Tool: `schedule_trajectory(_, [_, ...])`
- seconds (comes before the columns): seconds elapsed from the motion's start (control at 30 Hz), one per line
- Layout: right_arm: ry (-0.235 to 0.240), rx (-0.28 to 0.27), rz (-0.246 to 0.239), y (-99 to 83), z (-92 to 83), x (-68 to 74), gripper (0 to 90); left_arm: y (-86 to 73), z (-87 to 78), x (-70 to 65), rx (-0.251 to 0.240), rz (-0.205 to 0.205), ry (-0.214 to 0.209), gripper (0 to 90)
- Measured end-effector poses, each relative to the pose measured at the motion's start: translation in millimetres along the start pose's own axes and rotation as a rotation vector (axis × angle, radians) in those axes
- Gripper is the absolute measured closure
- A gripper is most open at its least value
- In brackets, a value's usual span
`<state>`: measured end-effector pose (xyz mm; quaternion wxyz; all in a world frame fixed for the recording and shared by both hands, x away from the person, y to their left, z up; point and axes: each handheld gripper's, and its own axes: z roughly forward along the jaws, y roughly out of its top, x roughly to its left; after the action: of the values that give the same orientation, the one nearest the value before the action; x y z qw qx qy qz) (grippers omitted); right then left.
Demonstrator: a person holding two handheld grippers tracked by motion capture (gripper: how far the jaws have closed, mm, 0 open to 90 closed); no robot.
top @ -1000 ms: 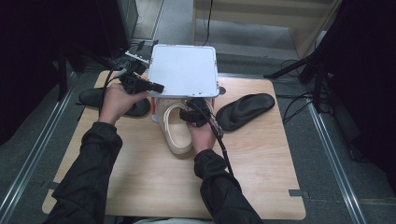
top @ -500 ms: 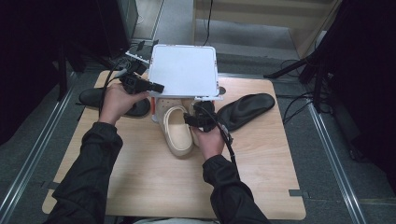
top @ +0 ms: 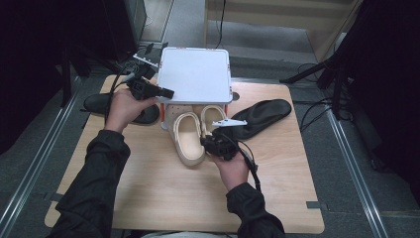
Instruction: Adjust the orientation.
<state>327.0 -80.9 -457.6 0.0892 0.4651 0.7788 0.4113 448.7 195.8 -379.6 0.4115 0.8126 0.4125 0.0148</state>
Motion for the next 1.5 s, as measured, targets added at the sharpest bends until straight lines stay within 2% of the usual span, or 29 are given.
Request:
schedule_trajectory(0.2, [0.035,0.011,-0.031,-20.7,-5.0,6.6,84.0,0.2,0.3,-0.5,-0.002,-0.007,0.003,90.0])
schedule_trajectory(0.37, [0.038,0.007,-0.041,-33.6,-5.3,12.6,90.0,0.2,0.3,-1.3,-0.002,0.0,0.007,90.0])
schedule_trajectory(0.6, [0.074,-0.011,-0.049,-53.5,-8.6,19.8,90.0,0.1,0.2,-1.5,-0.002,0.008,0.009,90.0])
schedule_trajectory(0.7, [0.089,0.0,-0.049,-60.5,-7.8,20.1,90.0,0.2,0.2,-2.6,0.001,0.009,0.015,90.0])
schedule_trajectory(0.83, [0.083,0.004,-0.07,-68.9,-6.7,18.2,90.0,0.0,0.4,-2.4,-0.003,0.009,0.014,90.0])
schedule_trajectory(1.03, [0.087,0.018,-0.065,-81.5,-3.9,13.6,90.0,0.0,0.4,-2.1,-0.003,0.008,0.011,90.0])
schedule_trajectory(1.33, [0.067,0.053,-0.09,-85.9,8.2,12.4,90.0,-0.1,0.5,-2.5,-0.003,0.01,0.013,90.0])
schedule_trajectory(1.5, [0.064,0.062,-0.095,-82.2,15.3,13.4,90.0,-0.1,0.3,-2.2,-0.003,0.006,0.012,90.0])
